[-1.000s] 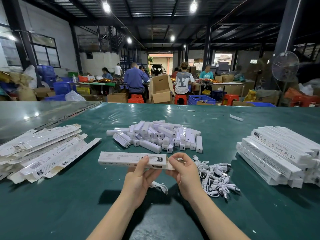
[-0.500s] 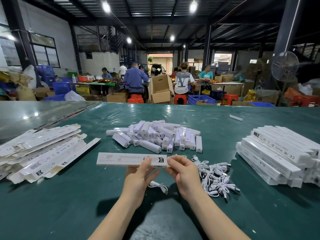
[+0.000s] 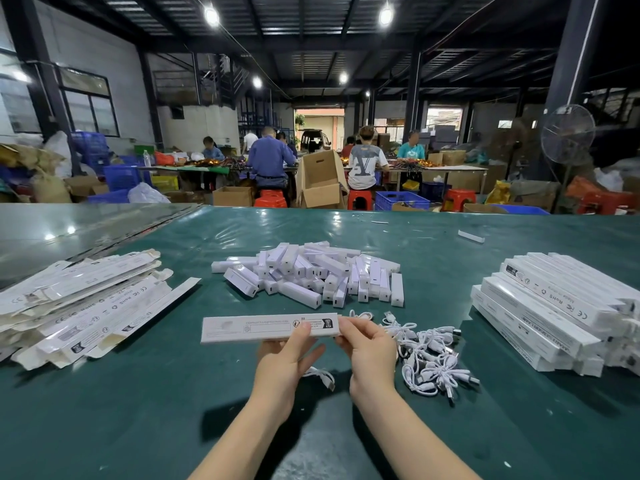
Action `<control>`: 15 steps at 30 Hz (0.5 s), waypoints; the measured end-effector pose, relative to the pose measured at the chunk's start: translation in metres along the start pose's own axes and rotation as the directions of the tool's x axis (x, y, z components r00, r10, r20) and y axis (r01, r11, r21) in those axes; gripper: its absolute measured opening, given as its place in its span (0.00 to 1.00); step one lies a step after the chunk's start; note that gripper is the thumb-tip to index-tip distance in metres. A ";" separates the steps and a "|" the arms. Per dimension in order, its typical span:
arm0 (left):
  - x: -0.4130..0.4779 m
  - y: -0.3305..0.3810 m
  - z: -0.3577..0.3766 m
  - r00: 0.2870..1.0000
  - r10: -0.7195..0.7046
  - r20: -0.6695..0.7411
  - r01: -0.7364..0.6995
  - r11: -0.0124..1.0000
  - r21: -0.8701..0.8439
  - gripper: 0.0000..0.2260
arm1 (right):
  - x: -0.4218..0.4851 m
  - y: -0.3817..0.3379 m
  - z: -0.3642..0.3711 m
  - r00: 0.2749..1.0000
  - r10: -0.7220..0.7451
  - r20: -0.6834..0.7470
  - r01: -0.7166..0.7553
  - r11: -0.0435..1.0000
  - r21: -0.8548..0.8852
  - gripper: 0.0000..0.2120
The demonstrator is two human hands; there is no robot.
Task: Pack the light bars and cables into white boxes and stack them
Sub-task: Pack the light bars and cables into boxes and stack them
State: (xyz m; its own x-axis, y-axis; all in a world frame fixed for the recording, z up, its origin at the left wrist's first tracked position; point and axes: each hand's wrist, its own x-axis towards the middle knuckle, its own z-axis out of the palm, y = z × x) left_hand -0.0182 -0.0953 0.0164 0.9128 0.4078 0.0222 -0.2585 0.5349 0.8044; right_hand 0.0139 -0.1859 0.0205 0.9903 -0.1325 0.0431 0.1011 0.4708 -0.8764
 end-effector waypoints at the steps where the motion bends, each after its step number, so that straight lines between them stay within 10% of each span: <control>1: -0.001 -0.001 0.002 1.000 0.005 -0.008 -0.005 1.000 -0.005 0.04 | -0.003 0.000 0.002 1.000 0.027 -0.013 -0.026 0.998 0.060 0.11; 8: -0.006 -0.003 0.010 0.997 -0.022 -0.078 0.007 0.981 -0.194 0.04 | -0.033 0.005 0.031 0.950 0.224 0.219 -0.303 0.832 0.466 0.11; 15: -0.001 0.004 0.007 0.997 -0.054 -0.049 0.041 0.970 -0.239 0.09 | -0.034 -0.001 0.032 0.933 0.191 0.306 -0.309 0.860 0.406 0.15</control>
State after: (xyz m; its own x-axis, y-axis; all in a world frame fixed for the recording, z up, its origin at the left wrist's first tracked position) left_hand -0.0182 -0.0988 0.0243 0.9091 0.4136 -0.0506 -0.2887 0.7128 0.6391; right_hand -0.0164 -0.1539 0.0352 0.9722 0.2332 0.0195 -0.1803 0.7997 -0.5727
